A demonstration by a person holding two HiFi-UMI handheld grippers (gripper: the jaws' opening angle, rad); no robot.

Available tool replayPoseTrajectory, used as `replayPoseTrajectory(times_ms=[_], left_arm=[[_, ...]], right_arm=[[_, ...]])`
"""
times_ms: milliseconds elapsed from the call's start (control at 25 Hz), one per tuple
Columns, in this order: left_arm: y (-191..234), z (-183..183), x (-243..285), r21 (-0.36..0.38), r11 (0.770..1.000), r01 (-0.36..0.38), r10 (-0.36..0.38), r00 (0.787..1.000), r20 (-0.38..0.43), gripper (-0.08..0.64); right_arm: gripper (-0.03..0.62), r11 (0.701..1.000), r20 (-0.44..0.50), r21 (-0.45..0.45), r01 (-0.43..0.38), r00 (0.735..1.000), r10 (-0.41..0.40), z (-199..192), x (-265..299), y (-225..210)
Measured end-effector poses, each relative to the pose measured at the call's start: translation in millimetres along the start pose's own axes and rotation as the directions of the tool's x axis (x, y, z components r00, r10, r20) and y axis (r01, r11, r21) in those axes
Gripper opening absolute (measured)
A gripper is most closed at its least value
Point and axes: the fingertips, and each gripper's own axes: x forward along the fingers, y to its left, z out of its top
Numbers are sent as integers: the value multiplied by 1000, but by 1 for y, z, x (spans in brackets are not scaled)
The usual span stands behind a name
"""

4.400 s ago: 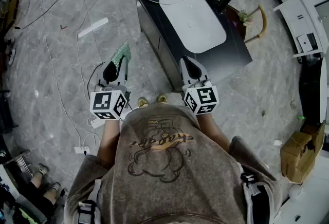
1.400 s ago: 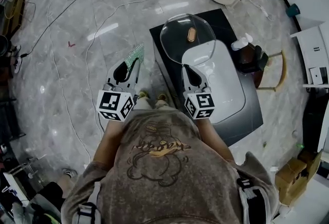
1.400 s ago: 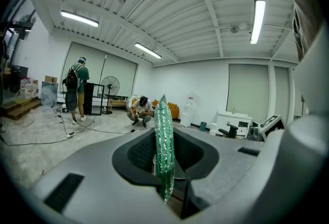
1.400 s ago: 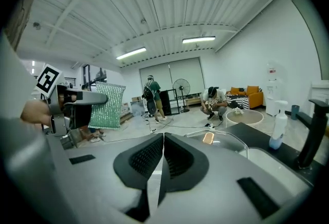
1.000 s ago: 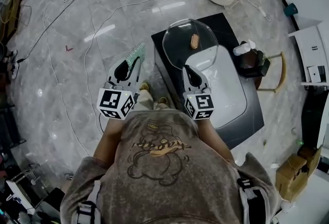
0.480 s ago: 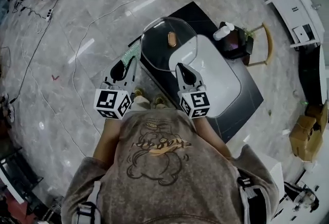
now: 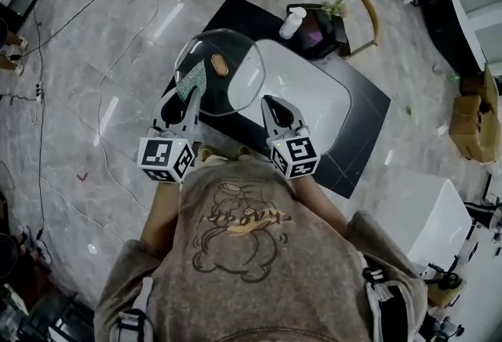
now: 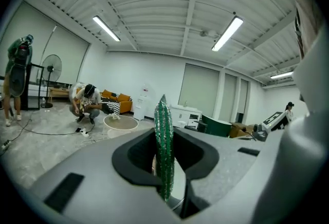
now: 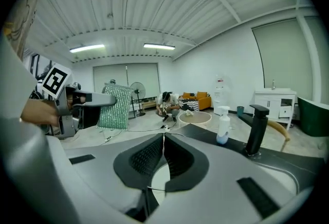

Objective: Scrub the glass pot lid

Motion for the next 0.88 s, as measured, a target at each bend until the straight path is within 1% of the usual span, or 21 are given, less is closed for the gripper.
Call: replayPoseTrajectory(times_ms=[160, 280, 400, 640, 680, 800, 880], left_arm=[[3, 3, 11, 2, 999, 32, -32, 999, -11, 86], [3, 1, 17, 2, 999, 43, -43, 999, -16, 86], [5, 2, 20, 8, 999, 46, -46, 999, -21, 86], [10, 5, 25, 13, 999, 38, -38, 999, -13, 86], [10, 5, 26, 13, 999, 36, -36, 999, -11, 86], [9, 6, 29, 16, 999, 32, -32, 999, -9, 86], [10, 7, 29, 16, 999, 30, -30, 1000, -9, 86]], right_arm=[[28, 999, 4, 15, 36, 999, -37, 3, 0, -7], [29, 999, 11, 25, 41, 999, -41, 4, 2, -9], [29, 999, 20, 24, 26, 999, -26, 7, 8, -6], [38, 999, 17, 21, -28, 999, 28, 8, 22, 0], [56, 999, 16, 21, -38, 999, 38, 8, 23, 0], [145, 998, 15, 34, -57, 998, 56, 8, 25, -2], [240, 998, 22, 45, -54, 998, 53, 9, 27, -4]])
